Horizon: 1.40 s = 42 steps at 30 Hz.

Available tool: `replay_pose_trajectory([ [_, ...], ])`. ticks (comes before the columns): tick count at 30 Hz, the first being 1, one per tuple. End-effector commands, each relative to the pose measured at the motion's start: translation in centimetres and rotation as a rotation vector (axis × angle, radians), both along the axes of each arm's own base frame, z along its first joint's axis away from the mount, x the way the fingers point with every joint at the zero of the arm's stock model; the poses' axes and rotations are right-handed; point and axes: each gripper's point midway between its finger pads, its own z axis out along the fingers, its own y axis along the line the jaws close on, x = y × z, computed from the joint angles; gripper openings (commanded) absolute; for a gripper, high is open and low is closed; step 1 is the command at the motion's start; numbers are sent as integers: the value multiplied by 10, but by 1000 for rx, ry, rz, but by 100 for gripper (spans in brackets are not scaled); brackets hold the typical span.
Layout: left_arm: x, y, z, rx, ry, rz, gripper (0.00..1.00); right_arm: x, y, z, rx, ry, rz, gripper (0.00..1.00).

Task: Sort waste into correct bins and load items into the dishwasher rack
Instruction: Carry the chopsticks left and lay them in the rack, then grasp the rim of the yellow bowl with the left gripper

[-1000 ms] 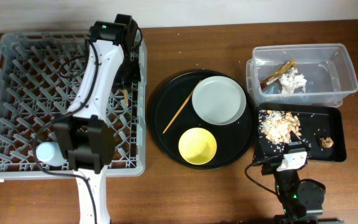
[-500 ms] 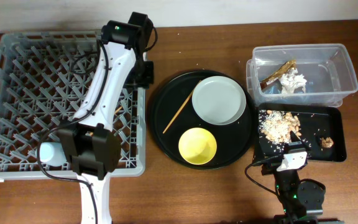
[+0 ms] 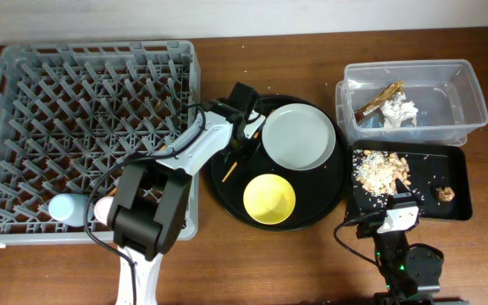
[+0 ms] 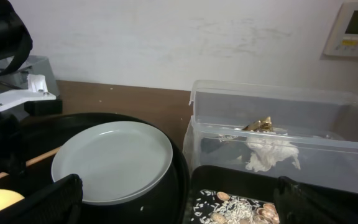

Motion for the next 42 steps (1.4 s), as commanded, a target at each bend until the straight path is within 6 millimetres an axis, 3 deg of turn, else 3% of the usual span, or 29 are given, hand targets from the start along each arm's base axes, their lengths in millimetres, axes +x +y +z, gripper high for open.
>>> replay_pose_trajectory([
  [1, -23, 5, -14, 17, 84, -15, 0, 0, -1, -2, 12, 3, -3, 98],
  [4, -13, 4, 19, 4, 88, 80, 0, 0, -1, -2, 12, 3, -3, 99],
  [7, 6, 10, 97, -45, 39, 178, 0, 0, -1, -2, 12, 3, -3, 98],
  [9, 17, 32, 162, -84, -29, 260, 0, 0, -1, -2, 12, 2, -3, 98],
  [10, 20, 51, 185, -88, -64, 323, 0, 0, -1, -2, 12, 3, -3, 98],
  [11, 23, 81, 192, -35, -90, 434, 0, 0, -1, -2, 12, 3, -3, 98],
  [13, 25, 113, 183, 50, -85, 537, 0, 0, -1, -2, 12, 3, -3, 99],
  [15, 24, 132, 152, 121, -47, 594, 0, 0, -1, -2, 12, 2, -3, 98],
  [17, 27, 137, 121, 154, -50, 614, 0, 0, -1, -2, 12, 3, -3, 98],
  [19, 21, 138, 100, 167, -25, 633, 8, 0, -1, -2, 12, 3, -3, 98],
  [20, 19, 139, 96, 167, -20, 648, 16, 0, -1, -2, 12, 3, -3, 98],
  [22, 22, 138, 102, 160, -27, 647, 16, 0, -1, -2, 12, 3, -3, 98],
  [23, 21, 134, 106, 140, -19, 644, 22, 0, -1, -2, 12, 3, -3, 98],
  [25, 16, 112, 113, 34, 39, 596, 33, 0, -1, -2, 12, 3, -3, 98],
  [29, -8, 55, 112, -32, 88, 348, 33, 0, -1, -2, 12, 3, -3, 98],
  [31, -33, 17, 103, -38, 107, 122, 33, 0, -1, -2, 12, 3, -3, 98],
  [32, -60, -17, 97, -119, 158, -84, 33, 0, -1, -2, 12, 3, -3, 99],
  [33, -77, -31, 91, -148, 191, -156, 33, 0, -1, -2, 12, 3, -3, 98],
  [36, -100, -41, 60, -130, 232, -166, 38, 0, -1, -2, 12, 3, -3, 98],
  [40, -114, -34, 10, -129, 250, -93, 43, 0, -1, -2, 12, 3, -3, 98],
  [41, -115, -33, 6, -130, 251, -90, 36, 0, -1, -2, 12, 2, -3, 98],
  [42, -114, -34, 7, -135, 249, -91, 20, 0, -1, -2, 12, 3, -3, 99],
])
